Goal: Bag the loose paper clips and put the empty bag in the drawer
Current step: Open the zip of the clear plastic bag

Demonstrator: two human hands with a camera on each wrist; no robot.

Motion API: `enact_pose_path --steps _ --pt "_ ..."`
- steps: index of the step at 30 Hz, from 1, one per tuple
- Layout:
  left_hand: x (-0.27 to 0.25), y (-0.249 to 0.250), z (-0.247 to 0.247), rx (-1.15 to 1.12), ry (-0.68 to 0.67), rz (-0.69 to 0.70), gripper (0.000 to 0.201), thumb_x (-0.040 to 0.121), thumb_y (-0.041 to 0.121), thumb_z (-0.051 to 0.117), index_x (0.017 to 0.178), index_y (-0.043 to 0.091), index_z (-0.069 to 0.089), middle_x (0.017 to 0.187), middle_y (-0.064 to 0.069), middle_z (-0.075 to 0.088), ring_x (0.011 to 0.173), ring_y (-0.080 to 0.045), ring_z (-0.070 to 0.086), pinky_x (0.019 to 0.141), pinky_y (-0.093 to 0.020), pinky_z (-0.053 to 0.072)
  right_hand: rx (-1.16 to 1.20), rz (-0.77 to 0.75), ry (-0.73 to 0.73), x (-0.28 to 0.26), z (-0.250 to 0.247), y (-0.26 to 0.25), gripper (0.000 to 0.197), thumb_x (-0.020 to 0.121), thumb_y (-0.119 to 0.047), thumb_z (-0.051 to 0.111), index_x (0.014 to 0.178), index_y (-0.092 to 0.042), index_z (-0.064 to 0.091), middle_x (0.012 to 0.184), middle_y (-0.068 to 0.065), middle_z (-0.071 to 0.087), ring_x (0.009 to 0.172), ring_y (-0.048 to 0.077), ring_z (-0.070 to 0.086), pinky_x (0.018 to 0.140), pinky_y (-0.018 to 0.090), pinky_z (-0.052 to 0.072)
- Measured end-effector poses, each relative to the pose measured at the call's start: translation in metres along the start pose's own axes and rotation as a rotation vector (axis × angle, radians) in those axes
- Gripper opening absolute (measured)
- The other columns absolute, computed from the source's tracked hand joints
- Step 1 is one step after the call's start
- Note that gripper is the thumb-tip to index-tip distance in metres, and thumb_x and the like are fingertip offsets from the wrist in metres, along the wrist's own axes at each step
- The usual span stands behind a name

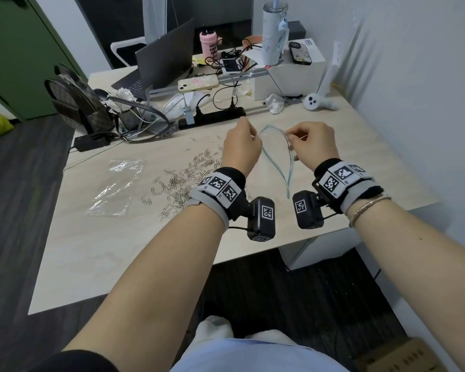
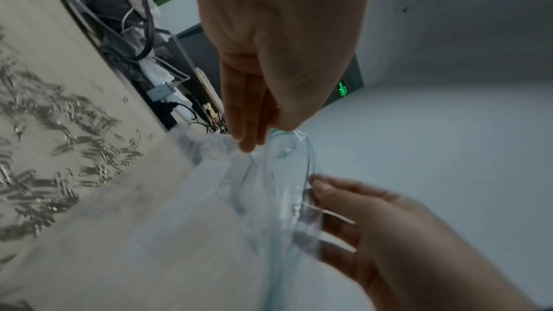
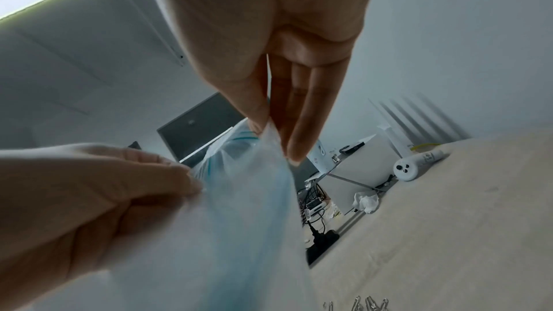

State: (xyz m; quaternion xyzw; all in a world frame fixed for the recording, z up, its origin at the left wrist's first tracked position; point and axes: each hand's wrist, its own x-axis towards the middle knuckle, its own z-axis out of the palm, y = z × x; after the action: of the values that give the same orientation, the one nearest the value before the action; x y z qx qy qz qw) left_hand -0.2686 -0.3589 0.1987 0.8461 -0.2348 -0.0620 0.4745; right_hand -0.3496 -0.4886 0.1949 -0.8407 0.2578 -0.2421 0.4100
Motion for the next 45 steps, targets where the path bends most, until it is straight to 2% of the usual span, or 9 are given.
enact_pose_path --steps 6,9,14,20,23,26,31,36,45 --pt "-0.011 0.013 0.008 0.076 -0.11 -0.104 0.041 0.076 0.037 0.066 0.096 0.004 0.051 0.084 -0.014 0.068 0.074 -0.03 0.066 0.068 -0.04 0.057 0.077 -0.017 0.036 0.0 0.004 -0.009 0.014 0.085 -0.006 0.055 0.09 -0.01 0.068 0.076 0.005 0.066 0.069 0.022 0.069 0.065 0.042 0.059" --pt "-0.015 0.012 0.012 0.131 -0.31 -0.106 0.022 0.08 0.019 0.058 0.078 -0.003 0.062 0.078 -0.02 0.07 0.07 -0.032 0.071 0.066 -0.045 0.06 0.112 -0.019 0.012 0.0 0.002 -0.01 0.018 0.086 -0.008 0.056 0.099 -0.013 0.067 0.081 0.003 0.066 0.074 0.021 0.069 0.071 0.042 0.059" --pt "-0.01 0.007 0.012 0.034 -0.186 -0.032 0.011 0.087 0.007 0.053 0.097 0.006 0.058 0.085 -0.017 0.068 0.076 -0.03 0.069 0.072 -0.043 0.059 -0.212 -0.065 -0.344 -0.01 0.002 -0.006 0.047 0.087 -0.015 0.059 0.133 -0.019 0.049 0.1 0.004 0.064 0.085 0.019 0.062 0.084 0.028 0.048" --pt "0.001 -0.016 -0.006 0.186 0.017 -0.159 0.026 0.087 0.003 0.054 0.113 0.001 0.047 0.109 -0.019 0.059 0.097 -0.033 0.061 0.079 -0.036 0.05 -0.133 0.181 -0.015 -0.001 -0.015 0.013 0.016 0.083 -0.004 0.051 0.096 -0.011 0.044 0.092 0.015 0.063 0.075 0.031 0.068 0.072 0.044 0.057" --pt "0.001 -0.019 -0.01 0.165 0.04 -0.133 0.007 0.086 0.003 0.057 0.083 0.009 0.054 0.099 -0.017 0.062 0.087 -0.034 0.064 0.077 -0.04 0.055 -0.144 0.125 0.056 0.002 -0.019 0.014 0.017 0.079 -0.005 0.056 0.075 -0.017 0.046 0.084 0.013 0.062 0.076 0.033 0.066 0.069 0.046 0.056" --pt "-0.003 -0.01 -0.001 0.039 0.041 -0.087 0.036 0.082 -0.006 0.054 0.058 0.019 0.044 0.076 -0.003 0.06 0.074 -0.031 0.067 0.065 -0.047 0.058 -0.109 -0.017 0.037 -0.004 -0.015 0.008 0.036 0.075 0.008 0.043 0.064 -0.022 0.06 0.084 0.01 0.065 0.083 0.031 0.065 0.079 0.045 0.054" --pt "-0.009 0.009 0.001 -0.037 -0.124 0.071 0.041 0.08 -0.018 0.042 0.079 0.014 0.069 0.095 -0.012 0.065 0.088 -0.027 0.069 0.059 -0.03 0.053 -0.331 -0.105 -0.162 -0.005 -0.005 0.002 0.042 0.085 0.005 0.042 0.113 -0.012 0.068 0.142 0.013 0.04 0.128 0.028 0.042 0.111 0.032 0.029" --pt "-0.01 0.011 0.003 0.264 -0.205 0.101 0.047 0.085 -0.013 0.035 0.12 0.004 0.061 0.129 -0.019 0.056 0.117 -0.033 0.054 0.098 -0.036 0.044 -0.482 0.07 -0.263 -0.005 -0.008 0.002 0.039 0.087 0.004 0.042 0.123 0.0 0.055 0.14 0.016 0.036 0.122 0.033 0.046 0.103 0.034 0.034" --pt "-0.01 0.012 0.016 0.464 -0.132 0.123 0.036 0.084 -0.01 0.035 0.115 -0.003 0.051 0.12 -0.022 0.05 0.105 -0.04 0.053 0.088 -0.045 0.045 -0.393 0.087 -0.24 -0.007 -0.018 0.007 0.057 0.083 0.008 0.036 0.133 -0.014 0.049 0.154 0.011 0.015 0.137 0.032 0.027 0.114 0.038 0.024"
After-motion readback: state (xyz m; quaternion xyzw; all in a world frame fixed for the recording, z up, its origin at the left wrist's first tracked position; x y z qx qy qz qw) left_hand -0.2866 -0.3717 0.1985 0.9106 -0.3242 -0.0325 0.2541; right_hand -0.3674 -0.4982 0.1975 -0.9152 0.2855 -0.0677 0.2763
